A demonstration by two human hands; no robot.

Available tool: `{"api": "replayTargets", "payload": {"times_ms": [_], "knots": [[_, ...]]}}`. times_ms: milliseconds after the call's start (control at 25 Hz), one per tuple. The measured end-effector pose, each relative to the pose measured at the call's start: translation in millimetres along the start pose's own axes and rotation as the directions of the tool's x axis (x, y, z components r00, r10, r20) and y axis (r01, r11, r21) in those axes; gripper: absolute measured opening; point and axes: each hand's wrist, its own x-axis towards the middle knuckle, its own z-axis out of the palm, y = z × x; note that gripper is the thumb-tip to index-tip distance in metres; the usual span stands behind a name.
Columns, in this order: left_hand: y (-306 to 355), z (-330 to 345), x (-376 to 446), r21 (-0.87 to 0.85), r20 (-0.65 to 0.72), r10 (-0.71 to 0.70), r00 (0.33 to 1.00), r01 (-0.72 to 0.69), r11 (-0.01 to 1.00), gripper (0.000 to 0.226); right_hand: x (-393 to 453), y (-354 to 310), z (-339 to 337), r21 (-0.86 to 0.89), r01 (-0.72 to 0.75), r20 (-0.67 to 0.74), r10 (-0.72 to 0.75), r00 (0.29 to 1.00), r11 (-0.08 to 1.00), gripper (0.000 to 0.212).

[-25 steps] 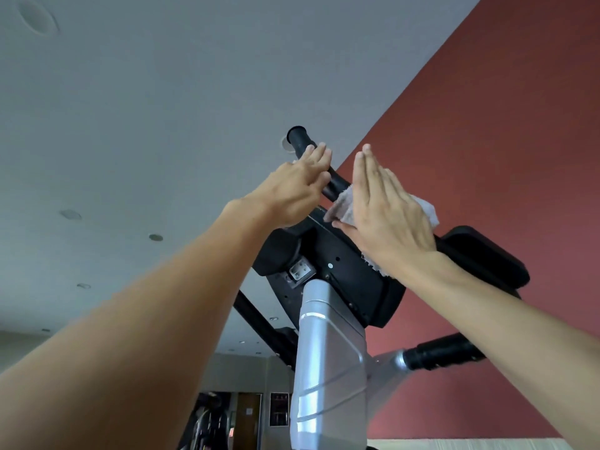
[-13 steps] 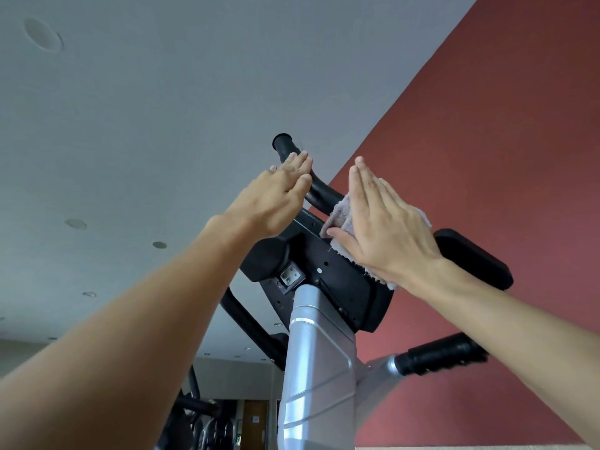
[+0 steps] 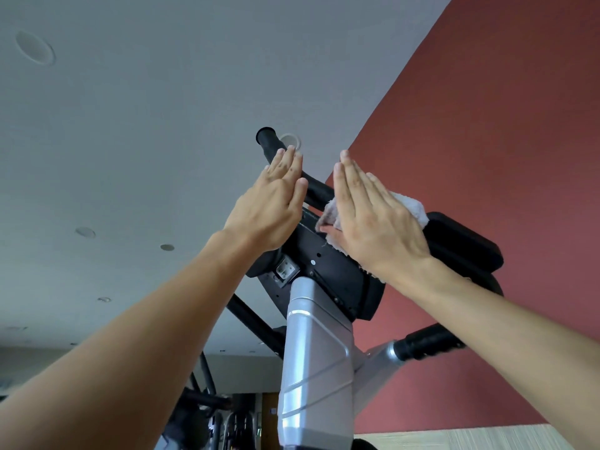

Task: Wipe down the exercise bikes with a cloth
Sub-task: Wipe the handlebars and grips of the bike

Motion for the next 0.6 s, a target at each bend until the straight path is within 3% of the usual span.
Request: {"api": "replayTargets", "payload": {"times_ms": [160, 240, 360, 600], "knots": [[7, 13, 0, -0.033, -0.078, -0.048, 0.996, 0.045, 0.998, 0.055, 10, -11, 6, -0.016, -0.038, -0.063, 0.037, 0.997, 0.999, 0.069], [16, 19, -3, -0.055, -0.122, -0.003, 0.992, -0.004, 0.998, 0.055, -11, -2, 6, -0.002, -0.025, -0.063, 0.025, 0.998, 1.0, 0.063], [28, 26, -5, -0.095, -0.098, 0.132, 0.986, -0.142, 0.985, 0.059, -35, 11, -2, -0.076, -0.044, -0.081, 0.038, 0.996, 0.996, 0.07], [33, 44, -1, -0.085, -0.199, 0.115, 0.973, -0.134, 0.987, 0.058, -17, 5, 0, -0.046, -0.064, -0.064, 0.061, 0.996, 0.997, 0.073]]}}
